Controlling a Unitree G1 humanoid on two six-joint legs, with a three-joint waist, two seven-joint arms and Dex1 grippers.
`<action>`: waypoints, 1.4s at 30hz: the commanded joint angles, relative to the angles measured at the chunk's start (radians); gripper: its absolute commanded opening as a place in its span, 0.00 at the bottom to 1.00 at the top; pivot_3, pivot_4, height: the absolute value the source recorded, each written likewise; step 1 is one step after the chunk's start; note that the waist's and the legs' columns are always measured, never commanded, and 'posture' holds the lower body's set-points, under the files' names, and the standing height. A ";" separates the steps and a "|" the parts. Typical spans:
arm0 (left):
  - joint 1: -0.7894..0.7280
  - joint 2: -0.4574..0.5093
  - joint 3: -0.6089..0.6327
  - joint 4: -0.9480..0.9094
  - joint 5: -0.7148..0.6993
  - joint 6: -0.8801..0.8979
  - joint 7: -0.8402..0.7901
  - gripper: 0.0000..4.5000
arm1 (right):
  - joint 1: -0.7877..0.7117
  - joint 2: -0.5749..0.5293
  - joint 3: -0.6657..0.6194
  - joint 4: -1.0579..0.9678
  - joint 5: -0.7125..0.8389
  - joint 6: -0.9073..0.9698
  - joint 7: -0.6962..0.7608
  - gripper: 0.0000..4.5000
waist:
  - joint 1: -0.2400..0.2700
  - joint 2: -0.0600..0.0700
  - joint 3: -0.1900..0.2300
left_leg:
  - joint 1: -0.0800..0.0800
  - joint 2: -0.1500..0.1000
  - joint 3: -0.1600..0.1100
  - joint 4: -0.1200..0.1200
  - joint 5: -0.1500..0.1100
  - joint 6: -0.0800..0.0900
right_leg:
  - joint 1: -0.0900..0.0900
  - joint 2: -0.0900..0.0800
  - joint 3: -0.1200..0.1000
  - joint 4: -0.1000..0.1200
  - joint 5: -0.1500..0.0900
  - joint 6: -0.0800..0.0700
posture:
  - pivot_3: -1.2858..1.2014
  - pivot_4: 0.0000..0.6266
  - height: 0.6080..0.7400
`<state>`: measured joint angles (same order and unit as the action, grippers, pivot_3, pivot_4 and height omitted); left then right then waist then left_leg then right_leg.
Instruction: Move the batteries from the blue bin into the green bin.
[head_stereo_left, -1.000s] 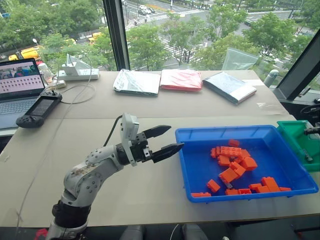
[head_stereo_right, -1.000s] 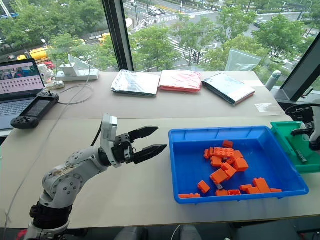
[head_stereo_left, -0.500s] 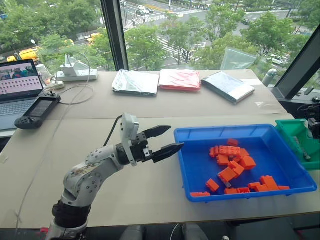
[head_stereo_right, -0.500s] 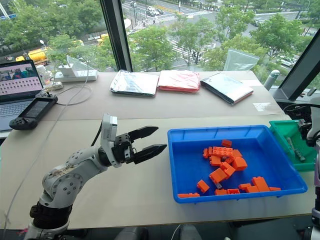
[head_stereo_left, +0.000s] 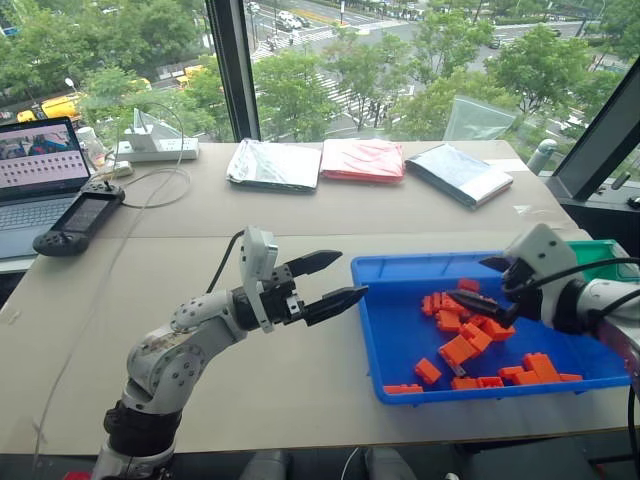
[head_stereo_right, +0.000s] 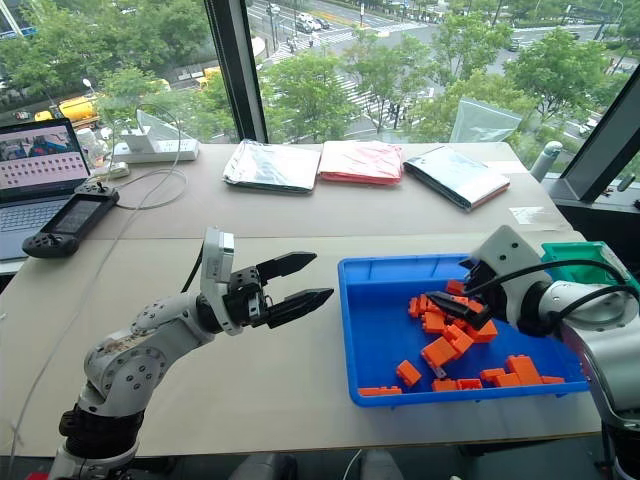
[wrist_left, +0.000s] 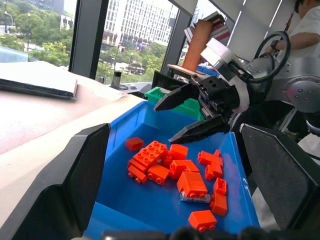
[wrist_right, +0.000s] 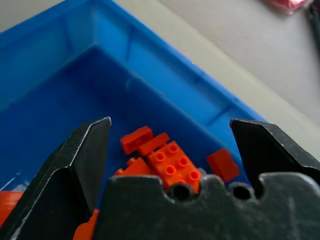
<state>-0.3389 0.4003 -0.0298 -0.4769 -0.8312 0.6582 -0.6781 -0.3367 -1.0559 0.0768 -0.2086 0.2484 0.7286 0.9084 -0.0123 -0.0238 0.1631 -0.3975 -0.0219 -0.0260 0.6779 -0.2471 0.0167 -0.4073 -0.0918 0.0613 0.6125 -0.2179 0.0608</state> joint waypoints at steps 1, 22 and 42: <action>0.004 -0.002 0.009 -0.043 -0.019 -0.005 0.005 1.00 | -0.082 0.004 0.045 0.057 -0.041 -0.051 0.046 0.99 | -0.001 0.000 0.000 | 0.000 0.000 0.000 0.000 0.000 0.000 | 0.000 0.000 0.000 0.000 0.000 0.000 | 0.52 0.24 1.00; 0.054 -0.015 0.005 -0.076 -0.001 -0.021 0.030 1.00 | -0.269 0.100 0.169 0.412 -0.148 -0.104 0.197 0.99 | 0.001 0.000 0.000 | 0.001 0.000 -0.002 0.000 0.000 0.000 | 0.001 0.000 0.000 0.000 0.000 0.000 | 0.52 0.24 1.00; 0.034 -0.020 -0.004 -0.069 -0.006 -0.013 0.036 1.00 | -0.289 0.088 0.079 0.340 -0.136 -0.060 0.175 0.32 | 0.000 0.000 0.000 | 0.001 0.000 -0.002 0.000 0.000 0.000 | 0.001 -0.001 0.000 0.000 0.000 0.000 | 0.52 0.24 1.00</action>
<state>-0.2908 0.3841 -0.0353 -0.5122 -0.8267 0.6555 -0.6428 -0.6070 -0.9493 0.2163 0.1950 0.1001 0.6466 1.0973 -0.0119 -0.0237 0.1632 -0.3967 -0.0220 -0.0285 0.6782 -0.2471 0.0166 -0.4067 -0.0925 0.0618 0.6130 -0.2176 0.0607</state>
